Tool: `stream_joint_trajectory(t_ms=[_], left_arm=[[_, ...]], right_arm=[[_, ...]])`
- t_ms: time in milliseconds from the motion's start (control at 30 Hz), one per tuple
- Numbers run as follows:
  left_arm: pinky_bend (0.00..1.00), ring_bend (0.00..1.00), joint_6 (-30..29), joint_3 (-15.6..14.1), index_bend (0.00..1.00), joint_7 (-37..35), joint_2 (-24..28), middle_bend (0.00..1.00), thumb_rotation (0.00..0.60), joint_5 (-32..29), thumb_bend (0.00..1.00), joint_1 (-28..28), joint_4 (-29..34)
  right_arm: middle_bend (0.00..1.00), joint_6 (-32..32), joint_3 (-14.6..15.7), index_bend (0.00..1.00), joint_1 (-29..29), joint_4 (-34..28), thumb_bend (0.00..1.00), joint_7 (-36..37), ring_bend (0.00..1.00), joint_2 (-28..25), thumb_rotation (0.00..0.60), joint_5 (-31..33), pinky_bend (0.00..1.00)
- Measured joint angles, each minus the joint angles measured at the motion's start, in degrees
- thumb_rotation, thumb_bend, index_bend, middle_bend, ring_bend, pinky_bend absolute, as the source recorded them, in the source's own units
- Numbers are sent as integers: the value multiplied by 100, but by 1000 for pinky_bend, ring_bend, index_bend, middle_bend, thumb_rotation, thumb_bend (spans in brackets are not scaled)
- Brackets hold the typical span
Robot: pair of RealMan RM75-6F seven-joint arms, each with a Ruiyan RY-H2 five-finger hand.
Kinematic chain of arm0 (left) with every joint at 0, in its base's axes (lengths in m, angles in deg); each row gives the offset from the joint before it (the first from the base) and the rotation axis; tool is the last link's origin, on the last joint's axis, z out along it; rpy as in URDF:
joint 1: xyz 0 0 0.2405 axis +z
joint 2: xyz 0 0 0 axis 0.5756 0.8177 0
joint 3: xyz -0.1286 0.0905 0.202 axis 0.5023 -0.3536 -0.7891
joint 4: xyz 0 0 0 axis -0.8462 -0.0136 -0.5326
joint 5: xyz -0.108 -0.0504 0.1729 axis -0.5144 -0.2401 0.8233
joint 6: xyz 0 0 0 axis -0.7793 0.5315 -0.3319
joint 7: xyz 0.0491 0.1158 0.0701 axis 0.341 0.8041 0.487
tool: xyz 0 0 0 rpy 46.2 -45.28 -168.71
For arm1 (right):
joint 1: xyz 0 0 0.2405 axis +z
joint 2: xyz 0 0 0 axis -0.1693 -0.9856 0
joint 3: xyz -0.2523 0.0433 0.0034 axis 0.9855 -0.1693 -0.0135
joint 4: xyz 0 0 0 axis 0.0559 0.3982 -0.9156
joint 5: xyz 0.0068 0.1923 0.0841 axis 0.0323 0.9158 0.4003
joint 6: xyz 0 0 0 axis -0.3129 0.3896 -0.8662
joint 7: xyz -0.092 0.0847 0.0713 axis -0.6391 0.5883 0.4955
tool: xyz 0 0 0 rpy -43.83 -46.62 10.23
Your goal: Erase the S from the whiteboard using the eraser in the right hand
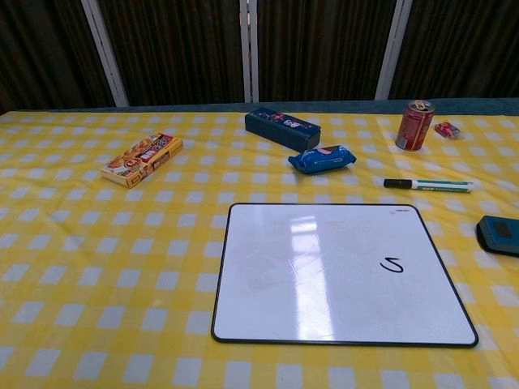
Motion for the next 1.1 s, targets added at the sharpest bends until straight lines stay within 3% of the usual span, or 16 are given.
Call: stream_joint_trajectory(t_ms=[267, 400, 633, 767, 933, 1100], left_arm=[[0, 0, 9, 10, 0, 26, -15, 0, 600, -6, 0, -8, -8], [0, 0, 56, 20, 0, 44, -31, 0, 600, -17, 0, -37, -12], [0, 0, 171, 41, 0, 99, 7, 0, 600, -115, 0, -90, 137], [0, 0, 179, 30, 0, 129, 26, 0, 600, -180, 0, -69, 177], [0, 0, 198, 61, 0, 248, -7, 0, 600, -268, 0, -80, 182], [0, 0, 256, 55, 0, 366, -53, 0, 600, -332, 0, -94, 195]], right_arm=[[0, -213, 13, 31, 44, 11, 0, 54, 0, 5, 600, 149, 0], [86, -507, -20, 121, 169, 56, 0, 117, 0, 28, 600, 307, 0], [262, -1896, -205, 232, 866, 1093, 0, 404, 117, 426, 600, 856, 126], [302, -2721, -254, 243, 1319, 1900, 0, 610, 157, 806, 600, 1131, 184], [333, -3131, -241, 273, 1719, 2579, 0, 692, 202, 1272, 600, 1245, 297], [363, -3336, -199, 301, 1868, 2775, 0, 664, 245, 1458, 600, 1307, 363]])
